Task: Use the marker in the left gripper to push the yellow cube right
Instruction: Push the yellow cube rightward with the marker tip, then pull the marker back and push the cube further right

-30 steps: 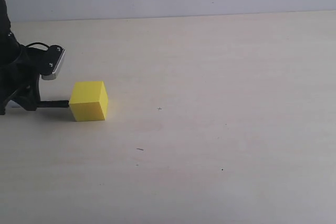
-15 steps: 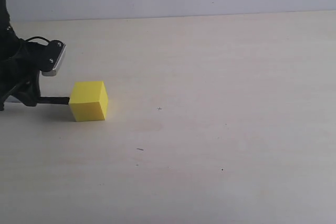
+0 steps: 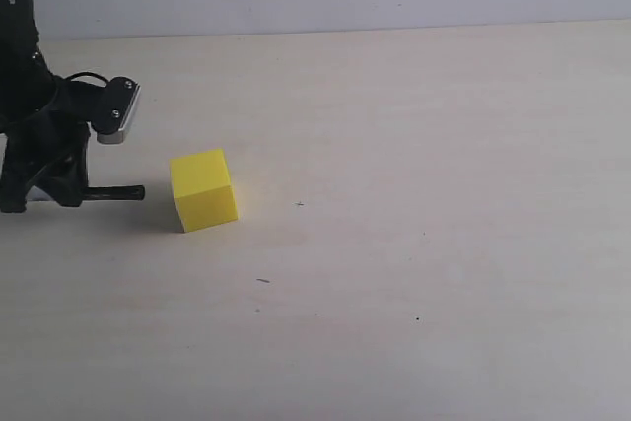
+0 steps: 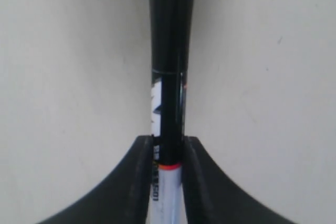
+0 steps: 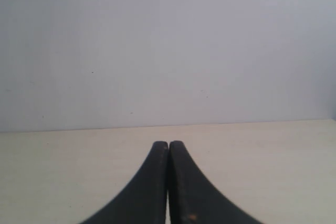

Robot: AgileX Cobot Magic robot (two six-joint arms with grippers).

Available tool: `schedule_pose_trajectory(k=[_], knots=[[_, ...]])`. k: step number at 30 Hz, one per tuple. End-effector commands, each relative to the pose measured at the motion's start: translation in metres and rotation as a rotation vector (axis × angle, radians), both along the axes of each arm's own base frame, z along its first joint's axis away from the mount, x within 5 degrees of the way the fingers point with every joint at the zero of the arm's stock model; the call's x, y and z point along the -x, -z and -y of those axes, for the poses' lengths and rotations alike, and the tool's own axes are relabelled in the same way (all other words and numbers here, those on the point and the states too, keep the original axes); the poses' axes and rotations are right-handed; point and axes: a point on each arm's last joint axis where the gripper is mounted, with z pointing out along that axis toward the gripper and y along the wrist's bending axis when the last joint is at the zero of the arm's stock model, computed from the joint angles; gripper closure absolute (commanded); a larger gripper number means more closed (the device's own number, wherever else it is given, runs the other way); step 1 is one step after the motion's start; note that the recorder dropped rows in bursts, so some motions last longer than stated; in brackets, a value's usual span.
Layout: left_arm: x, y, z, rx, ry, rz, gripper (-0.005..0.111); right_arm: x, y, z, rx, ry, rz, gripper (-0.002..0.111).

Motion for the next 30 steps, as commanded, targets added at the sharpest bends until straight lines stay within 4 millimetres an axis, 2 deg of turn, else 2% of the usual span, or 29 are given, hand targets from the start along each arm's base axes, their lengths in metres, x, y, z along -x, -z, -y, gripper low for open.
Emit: schedule_pose_trajectory(k=[1, 5, 10, 15, 17, 25, 30], knots=[[0.003, -0.002, -0.005, -0.008, -0.065, -0.030, 0.107, 0.000, 0.001, 0.000, 0.002, 0.005, 0.006, 0.108], [0.003, -0.002, 0.007, -0.005, -0.067, -0.008, 0.107, 0.000, 0.001, 0.000, 0.002, 0.005, 0.006, 0.108], [0.000, -0.002, 0.031, 0.024, -0.076, 0.087, 0.107, 0.000, 0.001, 0.000, 0.002, 0.005, 0.006, 0.108], [0.003, -0.001, 0.053, 0.037, -0.022, 0.114, 0.107, 0.000, 0.001, 0.000, 0.002, 0.005, 0.006, 0.108], [0.004, -0.001, 0.052, 0.027, -0.016, 0.108, 0.107, 0.000, 0.001, 0.000, 0.002, 0.005, 0.006, 0.108], [-0.003, 0.000, 0.012, -0.013, -0.102, 0.062, 0.107, 0.000, 0.001, 0.000, 0.002, 0.005, 0.006, 0.108], [-0.003, -0.001, 0.009, -0.030, -0.033, 0.067, 0.107, 0.000, 0.001, 0.000, 0.002, 0.005, 0.006, 0.108]])
